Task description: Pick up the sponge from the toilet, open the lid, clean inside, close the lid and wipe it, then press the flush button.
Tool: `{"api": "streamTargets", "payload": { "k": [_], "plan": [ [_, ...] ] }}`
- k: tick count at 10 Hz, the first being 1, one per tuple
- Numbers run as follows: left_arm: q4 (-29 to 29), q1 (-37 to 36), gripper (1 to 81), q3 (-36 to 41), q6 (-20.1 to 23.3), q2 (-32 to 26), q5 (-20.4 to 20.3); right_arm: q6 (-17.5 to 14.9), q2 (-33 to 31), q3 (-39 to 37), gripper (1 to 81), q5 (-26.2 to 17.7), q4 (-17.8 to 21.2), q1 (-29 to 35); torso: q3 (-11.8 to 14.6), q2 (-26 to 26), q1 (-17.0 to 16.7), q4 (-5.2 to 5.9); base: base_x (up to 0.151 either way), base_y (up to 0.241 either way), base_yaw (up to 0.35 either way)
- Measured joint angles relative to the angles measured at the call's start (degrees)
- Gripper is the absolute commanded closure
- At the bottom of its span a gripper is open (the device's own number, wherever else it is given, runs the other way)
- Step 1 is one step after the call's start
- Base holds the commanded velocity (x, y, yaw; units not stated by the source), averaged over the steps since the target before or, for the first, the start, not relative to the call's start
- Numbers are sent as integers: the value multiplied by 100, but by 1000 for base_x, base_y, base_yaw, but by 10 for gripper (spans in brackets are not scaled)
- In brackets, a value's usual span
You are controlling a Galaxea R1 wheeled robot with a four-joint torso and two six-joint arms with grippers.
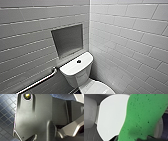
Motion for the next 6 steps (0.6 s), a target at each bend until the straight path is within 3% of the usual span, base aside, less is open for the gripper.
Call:
{"api": "streamTargets", "payload": {
  "k": [6],
  "plan": [
    [2,-48,10,-11,0,35,-13,23,-154,39,10,-495,256,318,-112,-6,15,0,0,0,0]
  ]
}}
